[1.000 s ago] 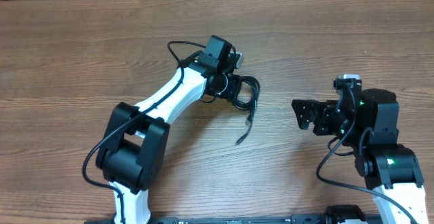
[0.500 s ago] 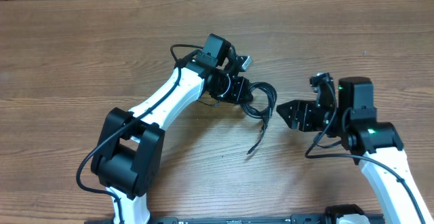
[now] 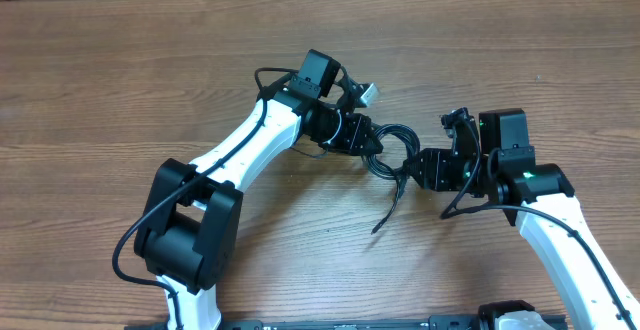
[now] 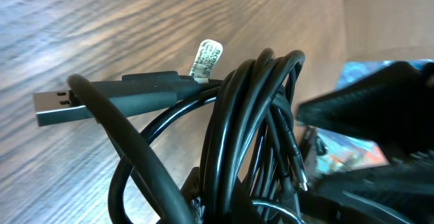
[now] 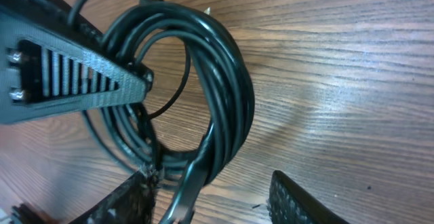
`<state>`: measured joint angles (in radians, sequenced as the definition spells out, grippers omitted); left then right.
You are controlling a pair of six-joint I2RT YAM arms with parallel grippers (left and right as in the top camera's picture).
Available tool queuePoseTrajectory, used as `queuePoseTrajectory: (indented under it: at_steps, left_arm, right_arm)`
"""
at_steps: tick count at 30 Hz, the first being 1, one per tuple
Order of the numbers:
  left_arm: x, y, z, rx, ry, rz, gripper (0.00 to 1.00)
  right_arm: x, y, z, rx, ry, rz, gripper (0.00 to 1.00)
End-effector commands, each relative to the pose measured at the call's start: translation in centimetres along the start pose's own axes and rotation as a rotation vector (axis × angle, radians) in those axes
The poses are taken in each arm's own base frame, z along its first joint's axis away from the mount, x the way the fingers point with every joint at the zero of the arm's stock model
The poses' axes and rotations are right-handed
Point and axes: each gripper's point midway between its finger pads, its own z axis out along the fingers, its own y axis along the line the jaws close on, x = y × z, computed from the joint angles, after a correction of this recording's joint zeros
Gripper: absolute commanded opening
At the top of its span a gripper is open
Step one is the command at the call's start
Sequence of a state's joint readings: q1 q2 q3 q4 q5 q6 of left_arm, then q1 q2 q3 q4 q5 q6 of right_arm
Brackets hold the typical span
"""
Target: Untangle cables
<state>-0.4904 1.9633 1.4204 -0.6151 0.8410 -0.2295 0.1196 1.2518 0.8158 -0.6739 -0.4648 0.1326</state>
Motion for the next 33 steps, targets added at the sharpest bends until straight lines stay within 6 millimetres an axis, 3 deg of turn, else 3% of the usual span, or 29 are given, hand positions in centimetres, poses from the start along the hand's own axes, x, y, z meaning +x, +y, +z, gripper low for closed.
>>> queuePoseTrajectory:
  at_steps: [1, 4, 11, 18, 24, 30, 33]
  left_arm:
    - [-0.4, -3.1, -1.1, 0.106, -0.008, 0.057, 0.04]
    - [-0.3, -3.3, -0.9, 0.109, -0.003, 0.058, 0.04]
    - [0.1, -3.8, -0.4, 0.114, 0.011, 0.07, 0.04]
    - [0.5, -5.0, -0.2, 0.169, 0.029, 0.088, 0.04]
    - [0.5, -5.0, -0.3, 0.167, 0.026, 0.092, 0.04]
    - [-0.1, -2.5, -0.2, 0.028, -0.005, 0.077, 0.04]
    - [-0.5, -1.7, -0.3, -0.015, -0.02, 0.077, 0.04]
  right_arm:
    - [-1.2, 0.3, -0.3, 0.006, -0.03, -0.022, 0.47]
    - [-1.6, -0.3, -0.3, 0.042, -0.047, -0.025, 0.35]
    - [-2.4, -0.5, -0.4, 0.061, -0.082, -0.035, 0.27]
    - [-2.7, -0.1, -0.4, 0.04, -0.091, -0.043, 0.27]
    - [-2.8, -0.4, -0.4, 0.055, -0.094, -0.042, 0.07]
    - [-2.9, -0.8, -0.5, 0.076, -0.103, 0.036, 0.03]
    - [-2.1, 1.3, -0.4, -0.049, -0.061, -0.007, 0.04]
